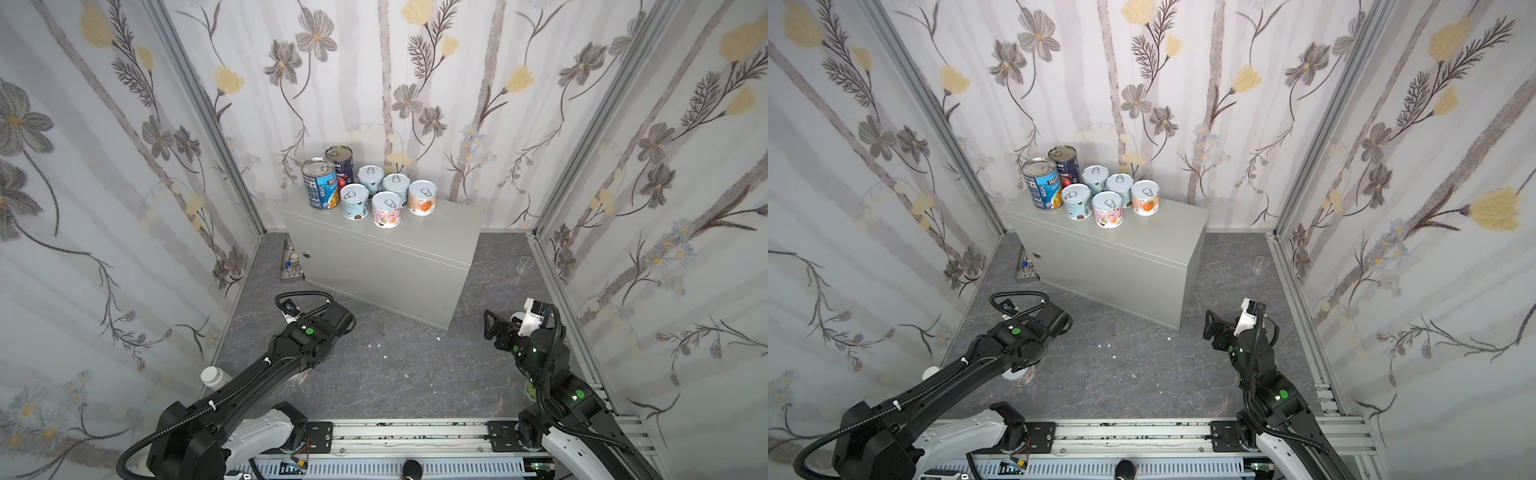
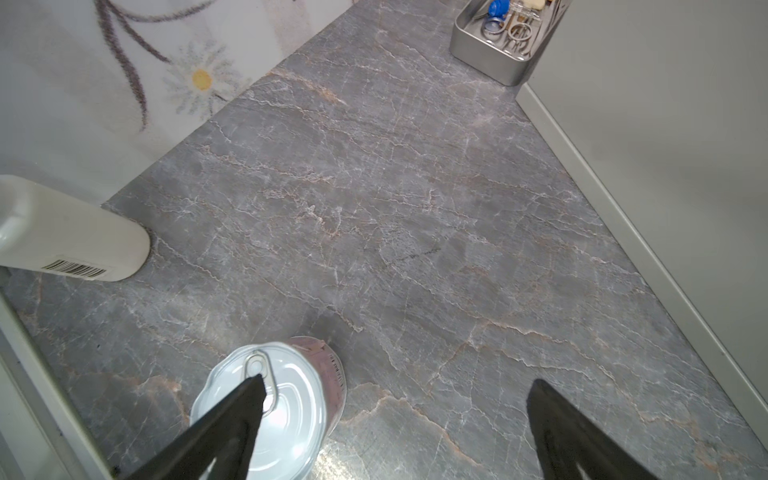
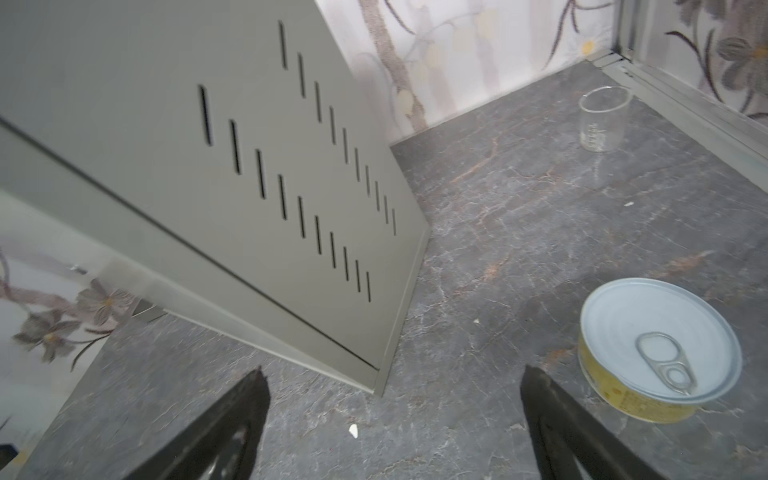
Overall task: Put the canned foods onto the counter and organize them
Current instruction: 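Lower right gripper toward the yellow floor can while left arm moves near floor, then close right gripper around the yellow-labelled can on the floor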
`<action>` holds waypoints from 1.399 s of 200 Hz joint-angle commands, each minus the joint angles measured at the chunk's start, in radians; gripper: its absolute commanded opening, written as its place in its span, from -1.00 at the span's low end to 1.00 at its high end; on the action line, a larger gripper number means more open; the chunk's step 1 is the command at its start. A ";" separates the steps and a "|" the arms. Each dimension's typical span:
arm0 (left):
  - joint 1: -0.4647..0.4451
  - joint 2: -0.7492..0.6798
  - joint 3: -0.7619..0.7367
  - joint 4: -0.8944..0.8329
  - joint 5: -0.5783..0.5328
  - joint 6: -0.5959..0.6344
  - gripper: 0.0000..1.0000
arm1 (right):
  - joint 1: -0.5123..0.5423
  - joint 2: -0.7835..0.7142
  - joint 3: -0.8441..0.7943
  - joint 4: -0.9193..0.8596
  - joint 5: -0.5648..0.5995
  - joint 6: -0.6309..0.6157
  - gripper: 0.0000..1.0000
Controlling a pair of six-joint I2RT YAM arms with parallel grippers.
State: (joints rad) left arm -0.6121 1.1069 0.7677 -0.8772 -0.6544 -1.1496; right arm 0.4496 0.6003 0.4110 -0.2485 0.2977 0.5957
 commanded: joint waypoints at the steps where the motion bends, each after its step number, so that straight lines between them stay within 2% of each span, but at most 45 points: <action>1: -0.008 0.033 -0.005 0.100 0.008 0.048 1.00 | -0.055 0.044 0.012 -0.015 0.054 0.064 0.90; 14: -0.021 0.058 -0.004 0.129 0.002 0.068 1.00 | -0.112 0.077 0.014 -0.015 0.034 0.077 0.90; 47: -0.071 0.099 -0.022 0.181 -0.110 0.064 1.00 | -0.237 0.156 0.020 0.003 -0.013 0.088 0.91; 80: -0.082 0.147 -0.082 0.316 -0.112 0.081 1.00 | -0.302 0.257 0.037 0.006 0.000 0.067 0.92; 146: -0.124 0.290 -0.101 0.433 -0.156 0.101 1.00 | -0.387 0.456 0.083 0.028 0.016 0.012 0.98; 228: -0.172 0.409 -0.096 0.623 -0.018 0.246 1.00 | -0.434 0.666 0.179 0.031 -0.012 -0.030 0.99; 280: -0.181 0.349 -0.125 0.721 0.104 0.364 1.00 | -0.441 0.769 0.196 0.061 -0.044 -0.050 0.99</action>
State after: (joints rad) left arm -0.7914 1.4891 0.6559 -0.2264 -0.6056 -0.8558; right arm 0.0135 1.3361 0.5983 -0.2474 0.2676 0.5610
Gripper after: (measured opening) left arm 0.997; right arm 0.996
